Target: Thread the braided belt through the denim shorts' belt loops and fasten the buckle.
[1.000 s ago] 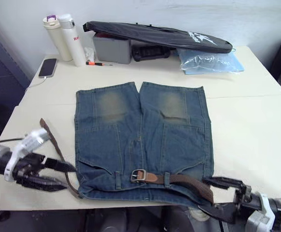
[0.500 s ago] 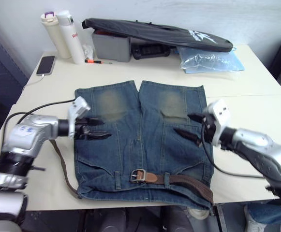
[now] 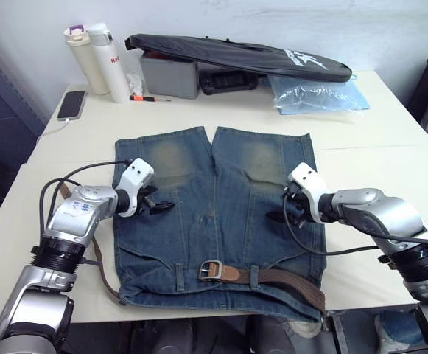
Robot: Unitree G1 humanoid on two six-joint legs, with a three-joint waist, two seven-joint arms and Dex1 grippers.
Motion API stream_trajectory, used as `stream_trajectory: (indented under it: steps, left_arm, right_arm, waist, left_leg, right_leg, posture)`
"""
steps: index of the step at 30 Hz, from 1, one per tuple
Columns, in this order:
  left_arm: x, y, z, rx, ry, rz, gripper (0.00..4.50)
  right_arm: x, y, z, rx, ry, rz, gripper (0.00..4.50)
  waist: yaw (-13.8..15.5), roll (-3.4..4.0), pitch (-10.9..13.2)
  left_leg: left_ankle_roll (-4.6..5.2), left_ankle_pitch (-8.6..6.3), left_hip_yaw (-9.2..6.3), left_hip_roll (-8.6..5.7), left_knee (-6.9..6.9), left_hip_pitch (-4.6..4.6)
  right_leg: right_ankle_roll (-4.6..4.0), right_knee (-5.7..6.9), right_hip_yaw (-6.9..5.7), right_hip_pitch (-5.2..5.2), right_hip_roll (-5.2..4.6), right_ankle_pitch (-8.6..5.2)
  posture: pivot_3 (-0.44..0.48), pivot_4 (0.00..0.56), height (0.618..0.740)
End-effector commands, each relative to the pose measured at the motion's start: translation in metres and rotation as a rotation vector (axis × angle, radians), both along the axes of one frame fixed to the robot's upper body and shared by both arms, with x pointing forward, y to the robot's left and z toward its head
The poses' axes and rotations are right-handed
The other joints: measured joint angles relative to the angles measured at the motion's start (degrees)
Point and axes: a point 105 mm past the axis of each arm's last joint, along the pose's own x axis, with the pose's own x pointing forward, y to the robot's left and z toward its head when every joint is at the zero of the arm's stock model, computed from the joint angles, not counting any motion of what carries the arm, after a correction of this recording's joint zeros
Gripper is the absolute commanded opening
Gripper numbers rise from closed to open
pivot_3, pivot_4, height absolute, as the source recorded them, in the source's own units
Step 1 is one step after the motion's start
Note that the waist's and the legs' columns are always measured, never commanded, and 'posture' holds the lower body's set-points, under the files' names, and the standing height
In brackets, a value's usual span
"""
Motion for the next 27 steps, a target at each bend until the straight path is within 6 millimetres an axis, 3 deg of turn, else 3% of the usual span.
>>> stream_trajectory:
  steps: [1,3,5,6,7,11,14,23,27]
  left_arm:
    - [-0.014,-0.002,-0.026,-0.010,0.118,0.021,2.49]
    - [-0.015,-0.001,-0.025,-0.008,0.117,0.025,1.67]
    - [-0.011,0.000,-0.012,-0.032,0.085,0.041,0.82]
    - [-0.010,0.000,-0.007,-0.041,0.075,0.044,0.39]
    - [-0.006,-0.001,0.000,-0.062,0.053,0.054,0.06]
    - [0.013,-0.006,0.026,-0.141,-0.025,0.091,0.01]
    - [0.029,-0.011,0.033,-0.141,-0.064,0.099,0.01]
    - [0.072,-0.019,0.045,-0.035,-0.147,0.111,0.01]
    - [0.077,-0.019,0.046,-0.049,-0.146,0.096,0.01]
  right_arm:
    - [-0.012,-0.002,-0.028,0.026,0.124,-0.021,2.34]
    - [-0.010,-0.002,-0.027,0.033,0.116,-0.027,1.38]
    - [-0.005,0.004,-0.013,0.056,0.068,-0.005,0.49]
    - [-0.003,0.006,-0.009,0.063,0.051,0.003,0.11]
    - [0.001,0.007,-0.002,0.063,0.021,0.012,0.00]
    - [0.023,0.009,0.024,0.069,-0.072,0.011,0.00]
    - [0.042,0.009,0.034,0.056,-0.115,0.004,0.00]
    - [0.088,-0.006,0.038,-0.030,-0.187,-0.054,0.00]
    - [0.091,-0.005,0.034,0.057,-0.152,-0.056,0.00]
  waist:
    - [-0.1,-0.08,-0.1]
    - [-0.1,-0.13,-0.2]
    - [-0.1,-0.13,-0.3]
    - [-0.2,-0.15,-0.2]
    - [-0.2,-0.19,-0.2]
    - [-0.2,-0.22,0.0]
    - [-0.2,-0.26,0.3]
    - [-0.4,-0.27,0.3]
    - [-0.8,-0.26,0.3]
  left_leg:
    - [-0.02,-0.01,0.03,0.01,0.00,0.00]
    - [-0.03,-0.02,0.06,0.02,0.00,0.00]
    - [-0.04,-0.04,0.11,0.01,0.00,0.00]
    - [-0.04,-0.04,0.13,0.02,0.01,-0.01]
    - [-0.04,-0.04,0.13,0.02,0.01,0.00]
    - [-0.06,-0.02,0.19,0.03,0.01,-0.07]
    - [-0.08,0.07,0.20,0.02,0.02,-0.18]
    - [-0.11,0.09,0.29,0.00,-0.03,-0.57]
    - [-0.14,0.12,0.30,0.00,-0.02,-0.76]
  right_leg:
    - [0.00,0.00,0.04,-0.01,0.01,0.00]
    - [0.00,0.13,0.07,-0.01,0.02,0.00]
    - [0.00,0.14,0.10,-0.01,0.02,0.00]
    - [0.01,0.11,0.12,-0.03,0.03,0.00]
    - [0.01,0.08,0.13,-0.05,0.03,0.00]
    - [0.00,0.14,0.21,-0.24,0.05,0.00]
    - [-0.03,0.22,0.22,-0.38,0.05,0.03]
    - [0.05,0.19,0.19,-0.65,0.07,0.10]
    - [0.05,0.24,0.20,-0.87,0.07,0.10]
  posture:
    - [0.000,0.150,0.740]
    - [0.000,0.150,0.740]
    - [0.000,0.150,0.740]
    - [0.000,0.150,0.740]
    - [0.000,0.150,0.740]
    - [0.000,0.150,0.740]
    - [0.000,0.150,0.740]
    - [0.000,0.150,0.740]
    - [0.000,0.150,0.740]
